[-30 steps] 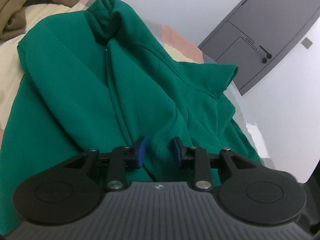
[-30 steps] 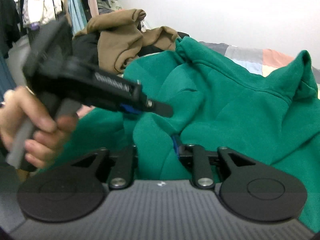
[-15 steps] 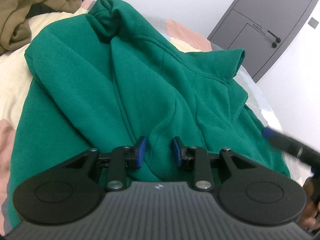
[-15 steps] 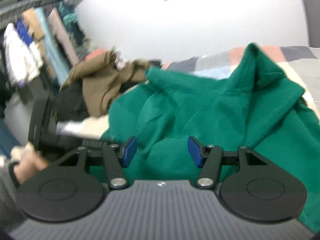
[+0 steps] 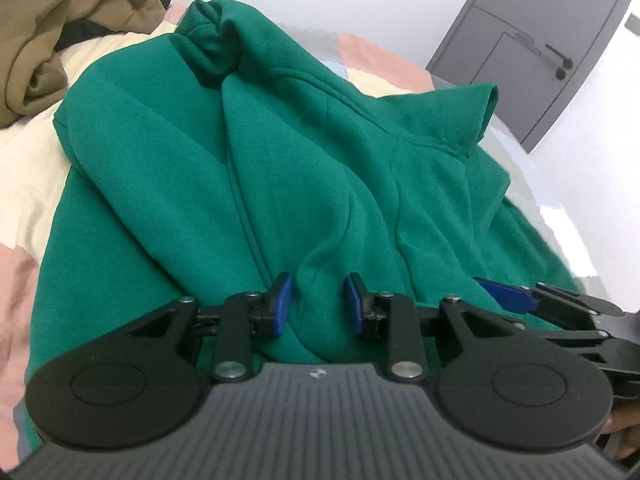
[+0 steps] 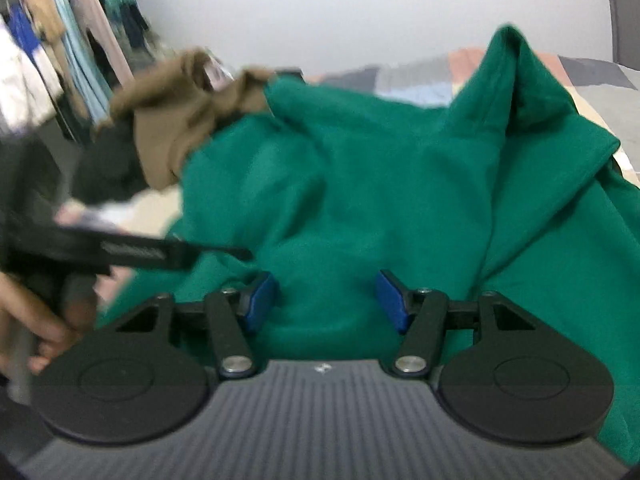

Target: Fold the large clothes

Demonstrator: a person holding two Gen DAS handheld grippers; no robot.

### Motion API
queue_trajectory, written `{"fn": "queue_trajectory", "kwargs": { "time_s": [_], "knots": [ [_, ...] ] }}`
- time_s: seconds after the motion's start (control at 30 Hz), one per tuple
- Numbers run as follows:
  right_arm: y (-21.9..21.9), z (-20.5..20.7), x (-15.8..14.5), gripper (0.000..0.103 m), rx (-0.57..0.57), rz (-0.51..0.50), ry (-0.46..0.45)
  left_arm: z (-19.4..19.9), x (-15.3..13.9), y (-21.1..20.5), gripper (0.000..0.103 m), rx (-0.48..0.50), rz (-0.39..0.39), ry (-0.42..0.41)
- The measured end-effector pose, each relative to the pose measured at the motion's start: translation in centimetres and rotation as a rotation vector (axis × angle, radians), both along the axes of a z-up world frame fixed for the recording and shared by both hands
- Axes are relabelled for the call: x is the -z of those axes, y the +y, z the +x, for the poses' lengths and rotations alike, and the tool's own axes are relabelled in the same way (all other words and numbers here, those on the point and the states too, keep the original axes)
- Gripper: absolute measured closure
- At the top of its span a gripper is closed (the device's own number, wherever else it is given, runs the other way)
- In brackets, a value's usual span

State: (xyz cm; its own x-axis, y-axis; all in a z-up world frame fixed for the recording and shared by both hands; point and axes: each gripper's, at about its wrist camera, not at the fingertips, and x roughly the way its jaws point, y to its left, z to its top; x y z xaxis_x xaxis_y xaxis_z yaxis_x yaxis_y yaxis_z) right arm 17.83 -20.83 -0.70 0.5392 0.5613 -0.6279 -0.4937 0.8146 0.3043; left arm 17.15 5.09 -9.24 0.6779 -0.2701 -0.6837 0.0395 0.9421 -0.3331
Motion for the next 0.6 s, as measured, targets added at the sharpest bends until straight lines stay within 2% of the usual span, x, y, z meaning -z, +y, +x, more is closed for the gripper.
{"fn": "queue_trajectory", "kwargs": {
  "time_s": [0.23, 0.3, 0.47, 0.6],
  "knots": [
    [-0.1, 0.3, 0.9, 0.042, 0.025, 0.022, 0.044, -0.2, -0.6, -0.2, 0.067, 0.013, 0.038, -0.027],
    [-0.4, 0.2, 0.7, 0.042, 0.033, 0.031, 0.045, -0.8, -1.2, 0.1, 0.062, -0.002, 0.03, -0.038],
    [-1.7, -1.1, -1.1, 0.042, 0.077, 0.027, 0.017, -3.7, -3.7, 1.6, 0.054, -0.032, 0.041, -0.103],
    [-4.1, -2.2, -3.4, 0.042, 0.108, 0.049, 0.007, -6.5, -5.6, 3.6, 0.047, -0.069, 0.037, -0.114]
  ]
}}
